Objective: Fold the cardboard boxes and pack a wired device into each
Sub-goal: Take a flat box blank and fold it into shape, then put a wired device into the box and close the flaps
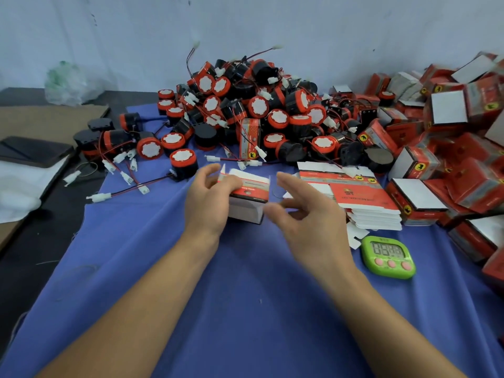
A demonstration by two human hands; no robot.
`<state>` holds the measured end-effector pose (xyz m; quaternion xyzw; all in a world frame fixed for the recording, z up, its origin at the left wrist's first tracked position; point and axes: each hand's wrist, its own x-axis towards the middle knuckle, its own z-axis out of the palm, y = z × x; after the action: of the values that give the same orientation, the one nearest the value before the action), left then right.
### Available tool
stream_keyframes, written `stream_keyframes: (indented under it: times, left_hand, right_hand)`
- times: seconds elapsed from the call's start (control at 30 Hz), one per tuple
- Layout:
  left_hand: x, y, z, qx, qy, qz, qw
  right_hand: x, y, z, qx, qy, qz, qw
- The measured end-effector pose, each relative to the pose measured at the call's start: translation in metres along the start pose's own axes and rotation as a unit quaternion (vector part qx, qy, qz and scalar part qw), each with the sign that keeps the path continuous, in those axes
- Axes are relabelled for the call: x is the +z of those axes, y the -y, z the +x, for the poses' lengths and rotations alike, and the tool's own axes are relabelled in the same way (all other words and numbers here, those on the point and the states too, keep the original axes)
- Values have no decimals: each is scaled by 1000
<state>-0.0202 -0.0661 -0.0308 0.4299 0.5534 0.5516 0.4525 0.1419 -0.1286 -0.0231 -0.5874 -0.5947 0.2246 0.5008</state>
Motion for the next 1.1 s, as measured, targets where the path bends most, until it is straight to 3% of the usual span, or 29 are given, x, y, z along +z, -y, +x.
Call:
stream_keyframes:
  times: [0.13, 0.23, 0.33, 0.47, 0.57, 0.67, 0.73, 0.8, 0.87, 0.97, 1.1]
  left_hand:
    - [-11, 1, 15, 49, -35, 1, 998]
    - [-12, 1, 19, 68, 20, 27, 997]
    - [-23, 2, 26, 65, 71, 38, 995]
    - [-33, 7, 30, 59, 134, 123, 982]
    - [-28, 9, 26, 65, 168, 185, 966]
    - [-22, 11, 24, 67, 186, 196, 960]
    - [-21, 9, 23, 63, 185, 197, 961]
    - [-20, 8, 22, 61, 182, 194, 962]
    - [-19, 7, 20, 66, 184, 197, 961]
    - [-17, 6, 16, 72, 187, 201, 959]
    - [-13, 6, 15, 60, 177, 203, 961]
  right_hand:
    - [-11, 12, 45, -18, -30, -90, 995]
    - [-12, 4, 96, 18, 35, -241, 970]
    - [-2, -7, 130, 48, 88, -326, 940]
    - [21, -21, 147, 15, 96, -423, 901]
    - [25, -29, 147, -20, 57, -421, 905]
    - [13, -26, 145, -7, 19, -327, 945]
    - [-1, -16, 138, 13, -32, -189, 981]
    - [-18, -3, 125, 32, -97, -27, 994]
    - [-36, 8, 108, 43, -156, 130, 978]
    - [-56, 8, 85, 35, -179, 366, 913]
    - [-67, -6, 70, 64, -180, 503, 843]
